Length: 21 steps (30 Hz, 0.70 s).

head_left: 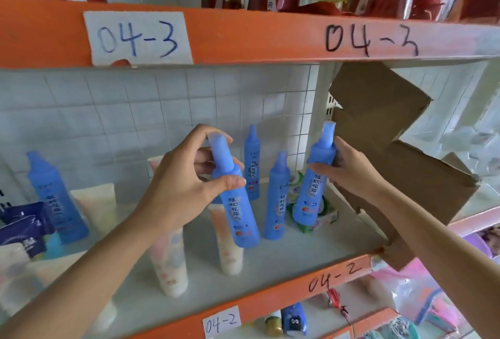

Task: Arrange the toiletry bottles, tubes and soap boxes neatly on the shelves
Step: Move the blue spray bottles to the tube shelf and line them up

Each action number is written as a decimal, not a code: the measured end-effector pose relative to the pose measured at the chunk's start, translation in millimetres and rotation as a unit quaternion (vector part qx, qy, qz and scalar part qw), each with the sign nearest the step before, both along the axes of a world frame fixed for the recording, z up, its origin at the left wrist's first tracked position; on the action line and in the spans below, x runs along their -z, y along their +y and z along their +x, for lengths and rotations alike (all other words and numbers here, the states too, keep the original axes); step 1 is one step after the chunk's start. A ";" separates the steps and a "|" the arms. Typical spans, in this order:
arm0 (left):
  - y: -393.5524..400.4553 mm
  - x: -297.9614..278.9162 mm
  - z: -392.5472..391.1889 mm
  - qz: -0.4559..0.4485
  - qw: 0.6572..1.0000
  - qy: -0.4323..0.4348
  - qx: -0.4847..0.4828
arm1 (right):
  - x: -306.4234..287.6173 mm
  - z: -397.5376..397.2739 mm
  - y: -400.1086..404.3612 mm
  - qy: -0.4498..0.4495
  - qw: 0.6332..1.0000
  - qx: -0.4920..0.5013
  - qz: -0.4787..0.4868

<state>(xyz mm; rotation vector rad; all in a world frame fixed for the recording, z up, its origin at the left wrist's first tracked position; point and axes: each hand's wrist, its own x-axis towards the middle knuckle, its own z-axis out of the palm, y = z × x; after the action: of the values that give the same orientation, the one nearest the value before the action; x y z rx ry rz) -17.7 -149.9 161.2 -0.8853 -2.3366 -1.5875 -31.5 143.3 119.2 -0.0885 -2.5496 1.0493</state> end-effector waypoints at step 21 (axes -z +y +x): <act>15.4 -4.9 32.6 0.019 0.988 -0.009 -0.155 | 16.9 -119.5 -24.4 -0.115 0.967 -0.226 -0.006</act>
<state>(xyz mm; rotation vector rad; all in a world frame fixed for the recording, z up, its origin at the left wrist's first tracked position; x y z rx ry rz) 14.9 -134.5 166.1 -0.4711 -2.3098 -1.5093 -151.1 118.9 102.4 0.4113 -2.8510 1.2784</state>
